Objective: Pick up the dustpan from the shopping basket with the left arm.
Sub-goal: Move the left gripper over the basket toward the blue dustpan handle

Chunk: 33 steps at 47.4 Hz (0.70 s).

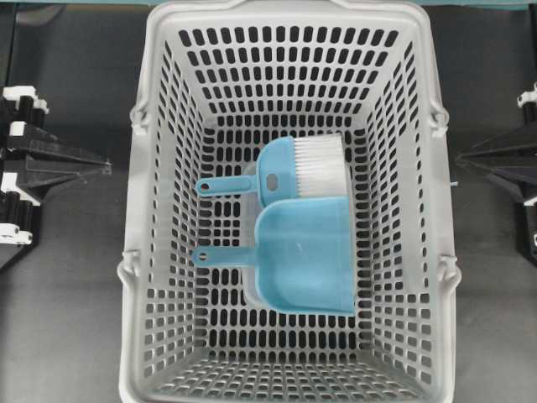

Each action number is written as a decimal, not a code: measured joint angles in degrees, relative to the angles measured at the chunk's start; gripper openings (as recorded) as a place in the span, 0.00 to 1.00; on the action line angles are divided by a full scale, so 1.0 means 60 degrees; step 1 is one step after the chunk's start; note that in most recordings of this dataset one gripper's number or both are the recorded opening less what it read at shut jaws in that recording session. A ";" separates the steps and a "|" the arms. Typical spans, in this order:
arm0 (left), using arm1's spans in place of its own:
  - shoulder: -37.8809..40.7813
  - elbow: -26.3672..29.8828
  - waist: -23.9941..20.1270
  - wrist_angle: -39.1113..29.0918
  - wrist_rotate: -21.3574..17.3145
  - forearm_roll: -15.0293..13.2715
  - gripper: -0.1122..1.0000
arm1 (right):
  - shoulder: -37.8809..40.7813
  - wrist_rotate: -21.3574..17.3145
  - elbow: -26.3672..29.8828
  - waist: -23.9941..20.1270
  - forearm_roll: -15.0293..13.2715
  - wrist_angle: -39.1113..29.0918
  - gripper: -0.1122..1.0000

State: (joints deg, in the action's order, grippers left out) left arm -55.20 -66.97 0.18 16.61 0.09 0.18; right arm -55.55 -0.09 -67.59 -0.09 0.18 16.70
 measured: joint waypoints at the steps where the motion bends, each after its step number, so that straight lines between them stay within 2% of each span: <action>1: -0.0015 0.0000 0.0000 0.0000 0.0015 0.0000 0.15 | 0.0000 0.0000 0.0000 0.0000 0.0000 -0.0015 0.10; 4: 0.0044 0.0234 0.0029 -0.0308 0.0161 0.0176 0.10 | -0.0015 -0.0029 0.0000 -0.0015 0.0015 -0.0015 0.10; 9: 0.0220 0.0981 0.0176 -0.1025 0.0381 0.0337 0.10 | -0.0073 -0.0176 0.0000 0.0000 0.0103 -0.0190 0.10; 18: 0.1216 0.2739 0.0674 -0.3413 0.0571 0.0352 0.10 | -0.0103 -0.0469 0.0000 0.0000 0.0161 -0.0996 0.10; 26: 0.2710 0.4395 0.0938 -0.5728 0.0571 0.0366 0.10 | -0.0146 -0.0469 0.0029 0.0015 0.0161 -0.1509 0.11; 30: 0.3413 0.5083 0.0996 -0.6592 0.0557 0.0366 0.10 | -0.0205 -0.0454 0.0044 0.0000 0.0146 -0.1641 0.20; 33: 0.3999 0.5771 0.1040 -0.7280 0.0557 0.0366 0.10 | -0.0249 -0.0439 0.0059 0.0015 0.0146 -0.1846 0.34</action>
State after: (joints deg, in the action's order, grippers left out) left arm -31.20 -32.34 6.42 -27.07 3.43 2.37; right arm -57.04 -2.72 -67.24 0.00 1.05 5.63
